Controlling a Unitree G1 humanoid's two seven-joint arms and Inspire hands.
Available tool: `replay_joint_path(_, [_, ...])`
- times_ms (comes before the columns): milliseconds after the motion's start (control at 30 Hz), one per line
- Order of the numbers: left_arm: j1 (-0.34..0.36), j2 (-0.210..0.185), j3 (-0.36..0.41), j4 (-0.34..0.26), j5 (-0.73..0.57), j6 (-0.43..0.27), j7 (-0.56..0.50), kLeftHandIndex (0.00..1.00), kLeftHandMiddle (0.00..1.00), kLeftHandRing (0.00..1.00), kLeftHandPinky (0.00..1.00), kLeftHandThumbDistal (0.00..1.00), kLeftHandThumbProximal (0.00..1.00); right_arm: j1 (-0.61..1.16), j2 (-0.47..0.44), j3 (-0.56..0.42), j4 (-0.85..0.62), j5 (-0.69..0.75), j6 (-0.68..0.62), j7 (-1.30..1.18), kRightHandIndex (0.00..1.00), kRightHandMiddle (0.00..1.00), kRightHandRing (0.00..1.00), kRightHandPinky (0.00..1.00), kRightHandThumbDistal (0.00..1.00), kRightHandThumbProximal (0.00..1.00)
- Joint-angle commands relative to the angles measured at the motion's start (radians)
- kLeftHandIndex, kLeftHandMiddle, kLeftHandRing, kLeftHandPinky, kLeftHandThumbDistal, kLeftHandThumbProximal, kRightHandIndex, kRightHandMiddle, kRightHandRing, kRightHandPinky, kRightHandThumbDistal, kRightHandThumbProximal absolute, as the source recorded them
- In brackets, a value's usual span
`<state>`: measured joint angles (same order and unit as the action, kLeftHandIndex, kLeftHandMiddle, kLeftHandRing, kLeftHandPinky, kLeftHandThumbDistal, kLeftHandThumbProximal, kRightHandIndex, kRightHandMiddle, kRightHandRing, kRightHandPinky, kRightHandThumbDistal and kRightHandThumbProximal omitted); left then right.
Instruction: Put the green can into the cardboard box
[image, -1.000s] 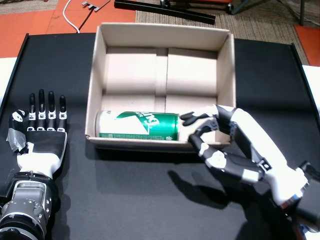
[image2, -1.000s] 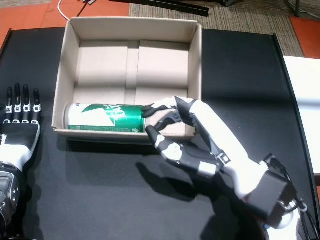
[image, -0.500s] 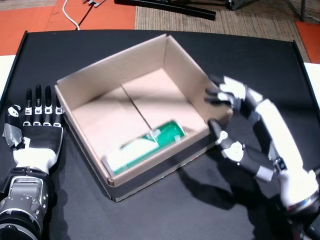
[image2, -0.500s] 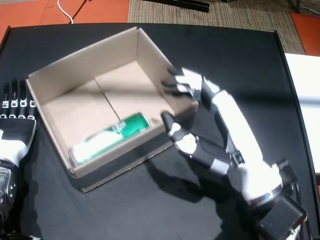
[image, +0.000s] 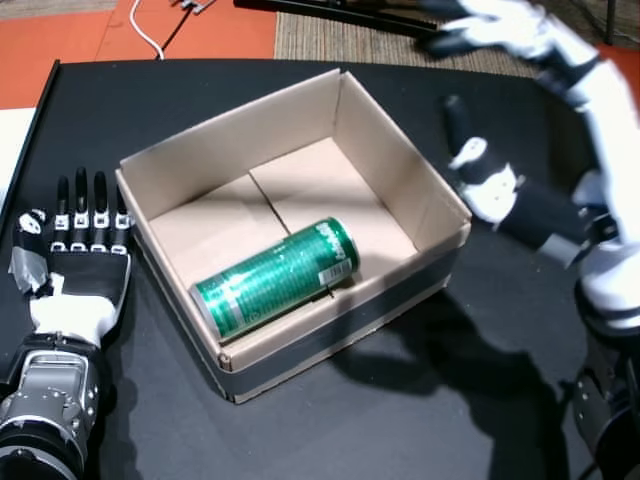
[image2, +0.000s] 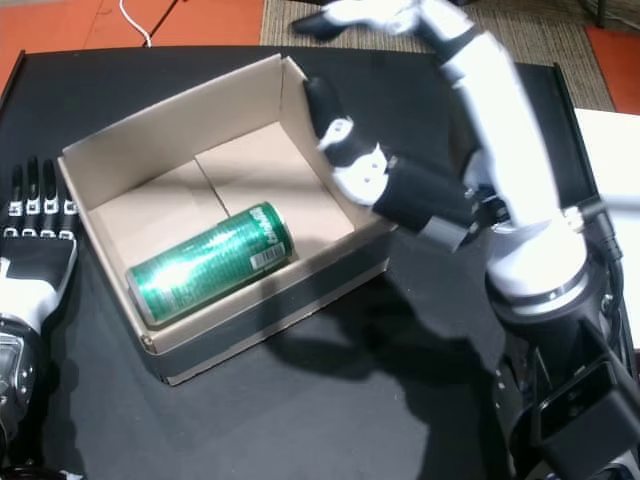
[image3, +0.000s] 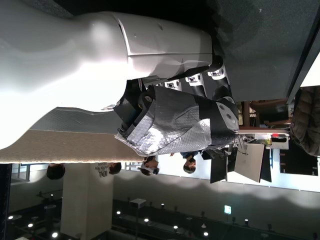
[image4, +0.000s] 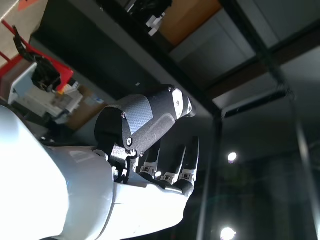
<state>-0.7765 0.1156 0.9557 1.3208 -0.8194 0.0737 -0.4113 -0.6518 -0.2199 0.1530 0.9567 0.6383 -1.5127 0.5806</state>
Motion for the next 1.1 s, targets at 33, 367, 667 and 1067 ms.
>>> replay_joint_path(33, [0.040, -0.005, 0.005, 0.027, 0.003, 0.004, 0.028, 0.53, 0.54, 0.67, 0.79, 0.00, 0.55, 0.072, -0.001, -0.079, -0.011, 0.113, 0.044, 0.147, 0.42, 0.49, 0.54, 0.59, 0.57, 0.14])
replay_joint_path(367, [0.043, 0.008, -0.006, 0.027, 0.015, 0.001, 0.032, 0.51, 0.54, 0.65, 0.77, 0.00, 0.55, 0.221, 0.058, -0.404, 0.124, 0.242, 0.245, 0.728, 0.50, 0.53, 0.59, 0.65, 0.68, 0.22])
replay_joint_path(667, [0.047, 0.014, -0.010, 0.028, 0.018, 0.006, 0.029, 0.51, 0.54, 0.63, 0.76, 0.00, 0.53, 0.355, 0.071, -0.518, 0.224, 0.050, 0.210, 0.697, 0.48, 0.53, 0.59, 0.65, 0.69, 0.17])
replay_joint_path(1067, [0.049, 0.022, -0.011, 0.026, 0.013, 0.010, 0.035, 0.51, 0.53, 0.63, 0.75, 0.00, 0.56, 0.500, 0.056, -0.521, 0.225, -0.210, 0.223, 0.399, 0.42, 0.45, 0.53, 0.59, 0.84, 0.21])
